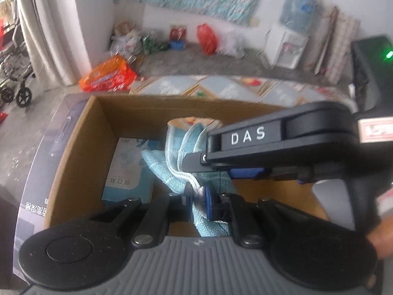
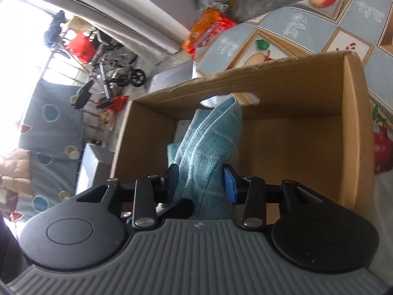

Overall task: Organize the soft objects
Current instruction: 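Lift the towel with the right gripper and lower it into the cardboard box, then open the right gripper to release the towel and withdraw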

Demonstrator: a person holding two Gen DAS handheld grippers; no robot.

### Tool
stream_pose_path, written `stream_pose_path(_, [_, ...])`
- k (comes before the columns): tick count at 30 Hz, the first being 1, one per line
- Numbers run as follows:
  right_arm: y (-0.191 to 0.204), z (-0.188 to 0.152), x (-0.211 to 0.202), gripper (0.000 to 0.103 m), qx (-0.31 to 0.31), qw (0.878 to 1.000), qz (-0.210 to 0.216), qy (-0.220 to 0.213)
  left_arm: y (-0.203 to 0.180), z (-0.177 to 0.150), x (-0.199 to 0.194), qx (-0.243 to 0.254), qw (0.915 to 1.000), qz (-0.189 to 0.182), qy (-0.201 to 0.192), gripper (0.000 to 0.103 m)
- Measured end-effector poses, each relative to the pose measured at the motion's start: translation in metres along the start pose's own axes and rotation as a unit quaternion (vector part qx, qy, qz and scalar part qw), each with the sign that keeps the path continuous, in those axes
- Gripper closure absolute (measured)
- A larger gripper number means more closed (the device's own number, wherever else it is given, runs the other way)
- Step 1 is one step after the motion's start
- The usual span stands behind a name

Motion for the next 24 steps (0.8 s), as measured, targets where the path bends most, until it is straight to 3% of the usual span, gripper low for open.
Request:
stream_pose_path(8, [-0.013, 0.012, 0.043, 0.063, 0.029, 0.999, -0.001, 0.033, 0.013, -0.003, 0.05, -0.003, 0.9971, 0.049, 0.058, 0.093])
stream_pose_path(13, [-0.013, 0.012, 0.06, 0.061, 0.036, 0.998, 0.005, 0.051, 0.024, -0.002, 0.044, -0.019, 0.9969, 0.051, 0.057, 0.091])
stream_pose_path(19, [-0.014, 0.011, 0.082, 0.05, 0.057, 0.995, 0.024, 0.074, 0.026, -0.009, 0.035, -0.033, 0.996, 0.054, 0.063, 0.08])
stream_pose_path(24, [-0.005, 0.016, 0.067, 0.048, 0.049, 0.996, 0.053, 0.056, 0.026, -0.016, 0.022, -0.04, 0.9964, 0.047, 0.058, 0.073])
Point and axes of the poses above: each gripper's, at about its wrist camera, not at the fingertips, and x roughly the way its jaws point, y to its left, z to its top, the point moved 7 cm from there along x, roughly the way its jaws point, and after that the axes turned 1 degree about z, right-handed, at the moved point
